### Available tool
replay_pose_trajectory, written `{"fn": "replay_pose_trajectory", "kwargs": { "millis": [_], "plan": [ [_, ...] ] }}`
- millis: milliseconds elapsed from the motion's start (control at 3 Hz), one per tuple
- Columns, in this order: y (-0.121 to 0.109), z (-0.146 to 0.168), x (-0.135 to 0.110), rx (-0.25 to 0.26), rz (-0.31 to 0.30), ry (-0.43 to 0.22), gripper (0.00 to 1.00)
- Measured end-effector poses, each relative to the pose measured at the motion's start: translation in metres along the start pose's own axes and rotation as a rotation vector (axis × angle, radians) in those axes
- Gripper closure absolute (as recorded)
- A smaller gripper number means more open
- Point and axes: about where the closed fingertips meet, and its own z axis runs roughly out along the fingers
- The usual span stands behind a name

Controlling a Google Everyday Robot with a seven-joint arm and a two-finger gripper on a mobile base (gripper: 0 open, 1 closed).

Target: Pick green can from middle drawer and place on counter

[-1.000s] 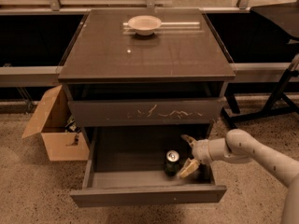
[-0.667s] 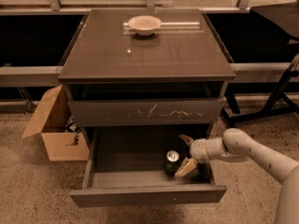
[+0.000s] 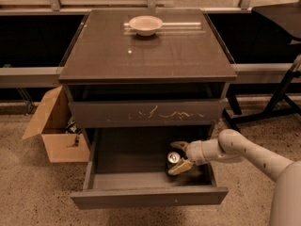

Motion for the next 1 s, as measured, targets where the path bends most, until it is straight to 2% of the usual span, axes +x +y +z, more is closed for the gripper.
{"fn": "replay_pose_trajectory", "kwargs": {
  "millis": [333, 667, 1000],
  "plan": [
    [0.001, 0.001, 0.0, -0.003, -0.001, -0.001, 0.5],
    [0.012, 0.0, -0.005, -0.025, -0.01, -0.015, 0.72],
    [0.024, -0.026, -0.032, -0.045, -0.07, -0.068, 0.97]
  ]
}}
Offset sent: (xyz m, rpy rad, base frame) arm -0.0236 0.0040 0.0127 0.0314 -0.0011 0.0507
